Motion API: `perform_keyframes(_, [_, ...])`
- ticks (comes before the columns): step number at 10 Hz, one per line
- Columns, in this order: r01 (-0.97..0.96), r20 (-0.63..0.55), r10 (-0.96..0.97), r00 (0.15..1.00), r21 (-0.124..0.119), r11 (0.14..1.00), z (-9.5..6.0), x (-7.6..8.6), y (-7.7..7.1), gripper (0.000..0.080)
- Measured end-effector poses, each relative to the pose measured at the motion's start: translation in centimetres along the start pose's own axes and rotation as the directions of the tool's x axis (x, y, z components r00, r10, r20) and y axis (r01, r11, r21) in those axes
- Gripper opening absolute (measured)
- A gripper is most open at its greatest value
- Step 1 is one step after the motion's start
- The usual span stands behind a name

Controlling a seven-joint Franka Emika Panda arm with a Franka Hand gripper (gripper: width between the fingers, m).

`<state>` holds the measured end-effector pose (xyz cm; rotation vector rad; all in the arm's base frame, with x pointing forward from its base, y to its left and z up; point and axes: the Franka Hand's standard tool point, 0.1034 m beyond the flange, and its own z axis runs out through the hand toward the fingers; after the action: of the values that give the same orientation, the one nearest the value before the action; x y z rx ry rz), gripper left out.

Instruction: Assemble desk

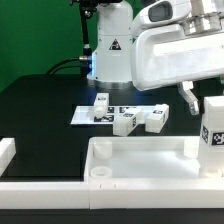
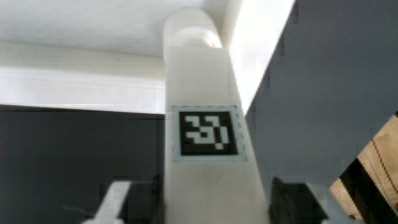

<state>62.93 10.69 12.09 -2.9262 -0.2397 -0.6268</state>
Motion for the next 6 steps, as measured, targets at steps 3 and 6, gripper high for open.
perform_keyframes(3, [0.001,-0.003,-0.001,1.000,-0.001,1.000,0.01,0.04,-0.05,0.0282])
perform_keyframes(6, [-0.003,0.027,0.003,1.000,0.005,1.000,-0.02,-0.05,-0.16,0.0437])
